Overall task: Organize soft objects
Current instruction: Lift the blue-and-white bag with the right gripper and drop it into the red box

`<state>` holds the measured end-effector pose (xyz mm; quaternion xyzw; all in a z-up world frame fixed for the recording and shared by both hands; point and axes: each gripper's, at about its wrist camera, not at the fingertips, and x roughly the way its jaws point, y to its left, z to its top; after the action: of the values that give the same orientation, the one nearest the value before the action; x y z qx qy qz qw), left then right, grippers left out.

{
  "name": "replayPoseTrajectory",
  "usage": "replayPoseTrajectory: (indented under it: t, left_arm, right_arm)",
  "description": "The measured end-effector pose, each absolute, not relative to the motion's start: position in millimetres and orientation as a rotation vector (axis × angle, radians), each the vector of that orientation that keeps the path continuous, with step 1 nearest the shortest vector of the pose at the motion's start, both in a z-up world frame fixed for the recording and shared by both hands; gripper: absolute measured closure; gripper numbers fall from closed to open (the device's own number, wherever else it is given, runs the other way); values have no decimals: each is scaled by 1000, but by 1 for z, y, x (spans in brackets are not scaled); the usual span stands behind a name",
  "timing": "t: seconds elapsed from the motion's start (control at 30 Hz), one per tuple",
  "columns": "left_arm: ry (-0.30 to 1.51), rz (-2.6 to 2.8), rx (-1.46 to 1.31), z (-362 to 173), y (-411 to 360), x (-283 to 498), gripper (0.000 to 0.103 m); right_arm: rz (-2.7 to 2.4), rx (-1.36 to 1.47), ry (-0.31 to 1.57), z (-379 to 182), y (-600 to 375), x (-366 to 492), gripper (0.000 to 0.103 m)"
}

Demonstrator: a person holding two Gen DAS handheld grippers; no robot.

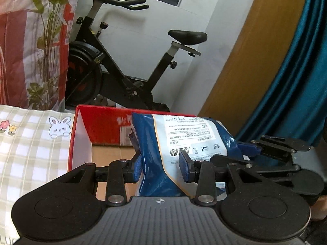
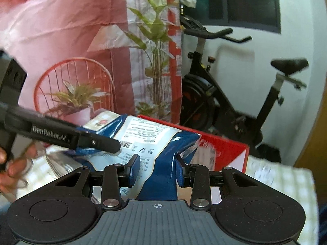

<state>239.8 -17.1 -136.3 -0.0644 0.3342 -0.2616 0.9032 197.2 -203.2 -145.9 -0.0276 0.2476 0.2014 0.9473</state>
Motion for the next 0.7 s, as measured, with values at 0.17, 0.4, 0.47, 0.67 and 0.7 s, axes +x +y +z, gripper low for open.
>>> replayPoseTrajectory:
  t: [0.17, 0.4, 0.47, 0.67, 0.7]
  left_arm:
    - [687, -530, -173, -140, -17, 264, 63]
    - [716, -503, -162, -154, -26, 288, 63]
    - [733, -496, -159, -159, -28, 295, 63]
    - [773, -482, -147, -173, -28, 308, 63]
    - [780, -481, -145, -175, -29, 310, 63]
  right_arm:
    - [390, -105, 504, -157, -202, 230, 69]
    - [352, -138, 547, -185, -198, 266, 70]
    - [342, -135, 570, -192, -197, 275, 70]
    - [333, -109, 641, -208, -199, 297, 70]
    - [331, -106, 652, -211, -199, 299, 70]
